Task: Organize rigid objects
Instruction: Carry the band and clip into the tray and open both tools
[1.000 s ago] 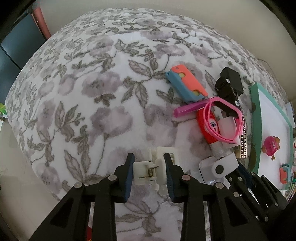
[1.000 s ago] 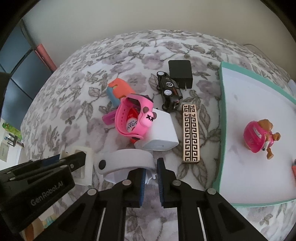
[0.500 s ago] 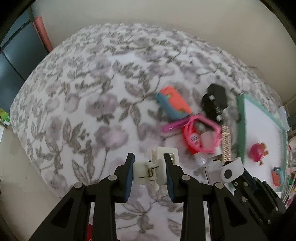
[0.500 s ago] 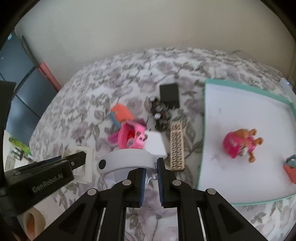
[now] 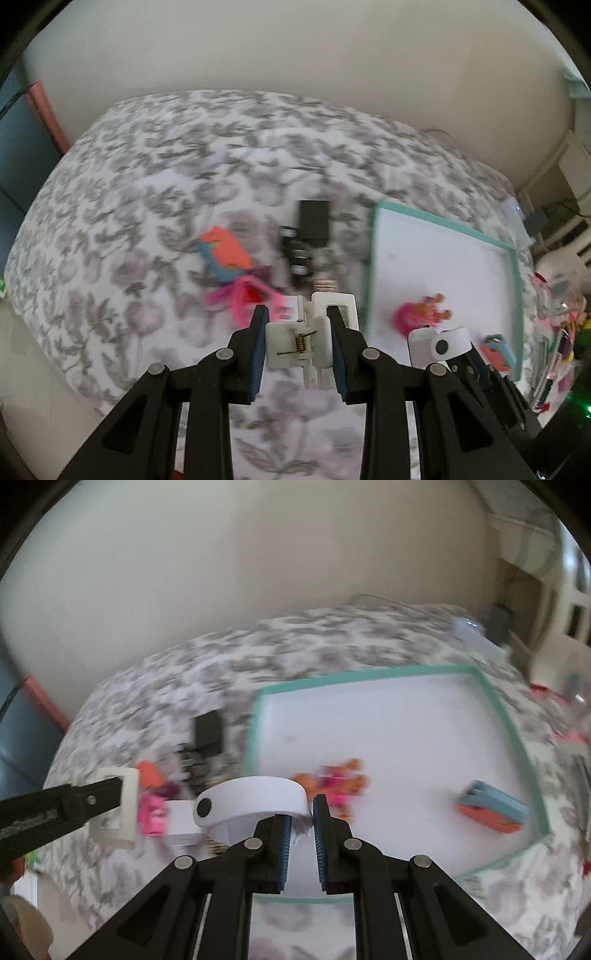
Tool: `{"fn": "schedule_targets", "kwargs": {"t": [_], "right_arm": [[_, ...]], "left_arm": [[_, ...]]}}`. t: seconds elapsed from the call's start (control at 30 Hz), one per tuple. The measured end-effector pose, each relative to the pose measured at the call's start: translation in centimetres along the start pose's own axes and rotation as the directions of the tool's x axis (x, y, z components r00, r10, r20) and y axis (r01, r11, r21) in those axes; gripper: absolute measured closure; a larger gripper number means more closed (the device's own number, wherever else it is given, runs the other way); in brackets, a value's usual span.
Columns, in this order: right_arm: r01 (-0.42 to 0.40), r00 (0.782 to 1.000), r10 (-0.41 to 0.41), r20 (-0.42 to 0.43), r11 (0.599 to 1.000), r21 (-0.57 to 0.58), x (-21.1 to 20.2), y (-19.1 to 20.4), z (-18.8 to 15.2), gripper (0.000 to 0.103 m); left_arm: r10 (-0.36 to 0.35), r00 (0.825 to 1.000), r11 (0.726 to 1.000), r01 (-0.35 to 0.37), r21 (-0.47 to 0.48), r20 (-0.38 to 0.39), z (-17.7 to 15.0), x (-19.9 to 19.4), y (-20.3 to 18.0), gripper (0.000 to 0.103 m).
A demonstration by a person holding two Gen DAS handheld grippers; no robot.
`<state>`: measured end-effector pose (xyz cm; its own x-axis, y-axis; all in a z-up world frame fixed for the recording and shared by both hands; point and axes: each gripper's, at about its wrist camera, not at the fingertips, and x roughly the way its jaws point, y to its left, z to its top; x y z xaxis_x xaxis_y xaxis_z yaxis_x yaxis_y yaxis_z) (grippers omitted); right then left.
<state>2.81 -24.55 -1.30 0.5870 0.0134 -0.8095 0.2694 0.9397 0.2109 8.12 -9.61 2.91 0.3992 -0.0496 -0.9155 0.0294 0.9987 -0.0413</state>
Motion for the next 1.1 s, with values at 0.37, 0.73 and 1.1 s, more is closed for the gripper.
{"fn": "schedule_targets", "kwargs": {"t": [0.37, 0.73, 1.1], "right_arm": [[0.173, 0.983, -0.161, -0.091, 0.974, 0.148, 1.3, -7.6, -0.7, 0.09], [0.209, 0.968, -0.178, -0.174, 0.962, 0.174, 3.1, -9.2, -1.4, 0.089], [0.226, 0.964, -0.198, -0.18, 0.962, 0.154, 3.3, -8.9, -1.1, 0.088]], "left_arm": [[-0.064, 0.994, 0.991, 0.074, 0.113, -0.094, -2.4, 4.6, -7.5, 0.071], [-0.069, 0.982, 0.976, 0.104, 0.193, -0.178, -4.0, 8.3, -10.1, 0.07], [-0.094, 0.974, 0.98, 0.126, 0.152, -0.204, -3.6, 10.0, -9.4, 0.069]]}}
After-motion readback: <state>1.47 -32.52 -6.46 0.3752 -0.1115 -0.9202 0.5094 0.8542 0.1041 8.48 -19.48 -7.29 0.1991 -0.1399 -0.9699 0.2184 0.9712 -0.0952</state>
